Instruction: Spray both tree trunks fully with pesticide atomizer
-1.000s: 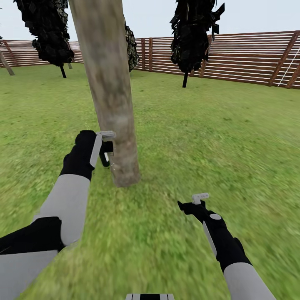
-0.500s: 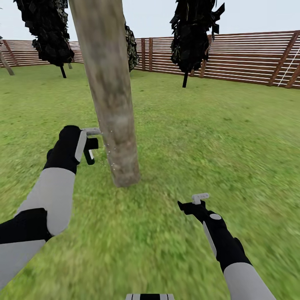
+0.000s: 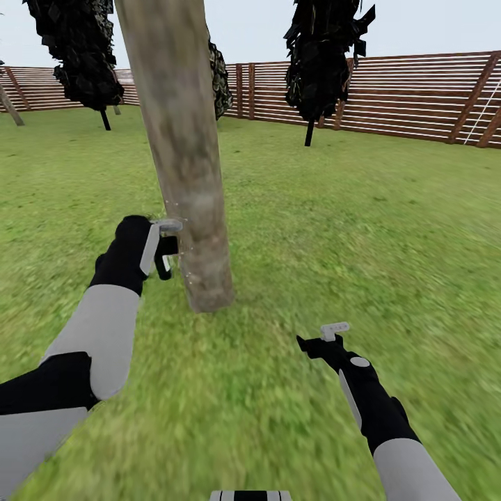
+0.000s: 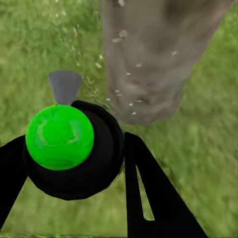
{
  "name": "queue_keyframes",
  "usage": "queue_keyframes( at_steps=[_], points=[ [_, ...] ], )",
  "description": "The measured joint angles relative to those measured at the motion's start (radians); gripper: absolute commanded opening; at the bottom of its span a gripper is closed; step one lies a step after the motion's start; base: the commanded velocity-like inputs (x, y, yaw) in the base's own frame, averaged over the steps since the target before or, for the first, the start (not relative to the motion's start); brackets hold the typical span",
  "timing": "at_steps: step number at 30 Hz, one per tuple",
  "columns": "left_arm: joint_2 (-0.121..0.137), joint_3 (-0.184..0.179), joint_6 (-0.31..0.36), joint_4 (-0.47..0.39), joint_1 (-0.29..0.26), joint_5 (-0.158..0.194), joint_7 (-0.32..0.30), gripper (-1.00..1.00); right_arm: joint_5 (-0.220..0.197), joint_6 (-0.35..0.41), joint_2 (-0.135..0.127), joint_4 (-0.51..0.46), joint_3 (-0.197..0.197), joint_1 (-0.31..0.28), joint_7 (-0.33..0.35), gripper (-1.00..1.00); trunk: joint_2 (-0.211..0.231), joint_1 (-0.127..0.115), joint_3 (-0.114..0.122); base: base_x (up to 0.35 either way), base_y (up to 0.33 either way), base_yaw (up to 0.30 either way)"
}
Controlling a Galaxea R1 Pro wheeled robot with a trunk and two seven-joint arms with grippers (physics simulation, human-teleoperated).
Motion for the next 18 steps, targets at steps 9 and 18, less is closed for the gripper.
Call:
queue_keyframes(
  at_steps=[9,18],
  points=[
    [0.009,-0.004,-0.245,0.068,0.217,0.015,-0.005,-1.00,0.000,0.000,0.000,0.005,0.000,0.000,0.000,1.00,0.000,0.000,0.000,0.000,0.000,0.000],
    [0.010,-0.006,-0.438,0.088,0.385,0.008,-0.172,-1.00,0.000,0.000,0.000,0.010,0.000,0.000,0.000,1.00,0.000,0.000,0.000,0.000,0.000,0.000]
  ],
)
